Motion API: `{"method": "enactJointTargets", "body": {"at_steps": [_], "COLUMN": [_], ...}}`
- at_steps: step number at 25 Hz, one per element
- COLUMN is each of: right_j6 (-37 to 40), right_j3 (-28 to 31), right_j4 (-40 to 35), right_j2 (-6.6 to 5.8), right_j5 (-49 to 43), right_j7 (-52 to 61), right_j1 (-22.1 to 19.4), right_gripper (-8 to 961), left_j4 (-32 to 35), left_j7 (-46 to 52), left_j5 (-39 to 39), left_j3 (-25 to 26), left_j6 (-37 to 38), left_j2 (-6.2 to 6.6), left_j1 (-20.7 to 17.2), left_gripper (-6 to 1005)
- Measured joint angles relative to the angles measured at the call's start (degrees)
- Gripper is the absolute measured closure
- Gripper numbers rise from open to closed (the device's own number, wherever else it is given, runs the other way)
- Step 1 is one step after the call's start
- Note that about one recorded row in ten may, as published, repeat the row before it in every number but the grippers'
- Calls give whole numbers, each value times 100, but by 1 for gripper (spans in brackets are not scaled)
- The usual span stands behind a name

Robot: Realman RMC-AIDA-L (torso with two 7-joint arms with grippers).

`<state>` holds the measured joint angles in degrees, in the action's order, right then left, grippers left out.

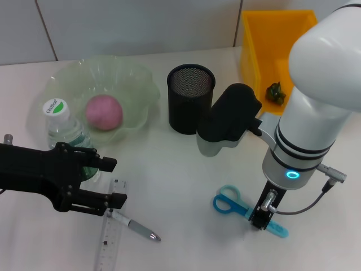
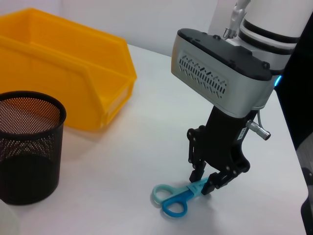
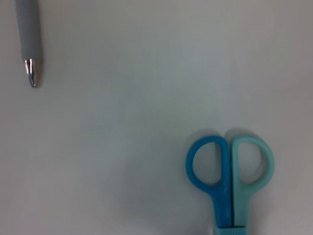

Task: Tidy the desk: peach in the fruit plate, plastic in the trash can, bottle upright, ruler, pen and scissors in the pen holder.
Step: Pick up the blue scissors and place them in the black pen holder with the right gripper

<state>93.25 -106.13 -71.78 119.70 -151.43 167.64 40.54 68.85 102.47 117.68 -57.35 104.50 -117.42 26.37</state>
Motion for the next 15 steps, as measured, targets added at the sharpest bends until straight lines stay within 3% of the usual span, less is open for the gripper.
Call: {"method": "enactJointTargets", "body": {"at_steps": [15], "right_j6": [11], "right_j3": [10], "right_j4": [-55], "right_j2": [-4], "right_j5": [0], "right_j7": [0], "right_j1": [1], "right_gripper": [744], "left_j4": [-4], "left_j7": [0], "left_j5": [0], "left_j3": [5], "left_j6": [9], "left_j2": [0], "left_j1": [0], "left_gripper": [215]}}
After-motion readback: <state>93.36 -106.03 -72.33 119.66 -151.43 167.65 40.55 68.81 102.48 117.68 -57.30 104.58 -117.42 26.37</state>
